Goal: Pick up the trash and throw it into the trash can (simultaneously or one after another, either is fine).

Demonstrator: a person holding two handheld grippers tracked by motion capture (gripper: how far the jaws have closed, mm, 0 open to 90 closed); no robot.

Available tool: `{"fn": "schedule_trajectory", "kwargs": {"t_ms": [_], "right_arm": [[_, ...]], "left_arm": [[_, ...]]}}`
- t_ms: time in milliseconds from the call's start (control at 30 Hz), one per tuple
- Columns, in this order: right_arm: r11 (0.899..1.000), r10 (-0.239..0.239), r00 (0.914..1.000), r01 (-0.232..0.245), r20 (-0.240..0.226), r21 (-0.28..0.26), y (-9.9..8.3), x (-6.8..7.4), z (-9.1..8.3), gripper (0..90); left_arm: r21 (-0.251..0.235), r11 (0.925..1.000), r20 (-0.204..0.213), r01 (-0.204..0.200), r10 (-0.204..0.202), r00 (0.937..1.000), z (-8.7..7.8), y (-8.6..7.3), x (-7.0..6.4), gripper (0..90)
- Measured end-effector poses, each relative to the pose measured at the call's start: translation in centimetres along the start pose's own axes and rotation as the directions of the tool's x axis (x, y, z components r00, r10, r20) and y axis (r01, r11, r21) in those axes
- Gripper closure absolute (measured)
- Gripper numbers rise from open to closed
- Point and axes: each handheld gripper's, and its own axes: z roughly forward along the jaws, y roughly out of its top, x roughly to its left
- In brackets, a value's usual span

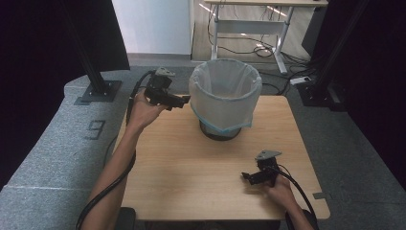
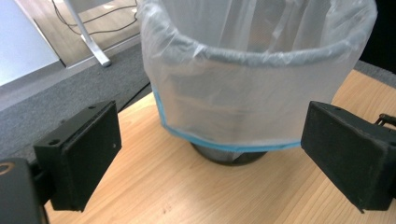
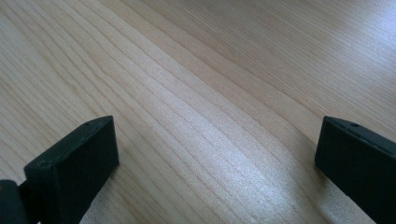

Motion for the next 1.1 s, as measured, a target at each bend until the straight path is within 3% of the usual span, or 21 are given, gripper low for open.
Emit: {"fn": "schedule_trajectory", "kwargs": {"t_ms": [533,933,1100], "right_arm": [[1.0,-0.001,1.0,0.001,0.0,0.002,0.0,0.0,0.0,0.0],[1.0,-0.003,1.0,0.003,0.001,0.003,0.0,0.0,0.0,0.0],[1.0,0.0,1.0,0.0,0.0,0.002,0.0,0.0,0.0,0.0]], "left_arm": [[-0.018,0.9998,-0.034,0.002,-0.002,0.9994,-1.6,-3.1,0.7,4.6],[-0.013,0.9999,-0.034,0.01,-0.011,0.9994,-1.8,-6.4,0.9,4.2],[-0.021,0.9996,-0.012,0.019,-0.019,0.9997,-1.6,-8.0,1.0,4.0]]}}
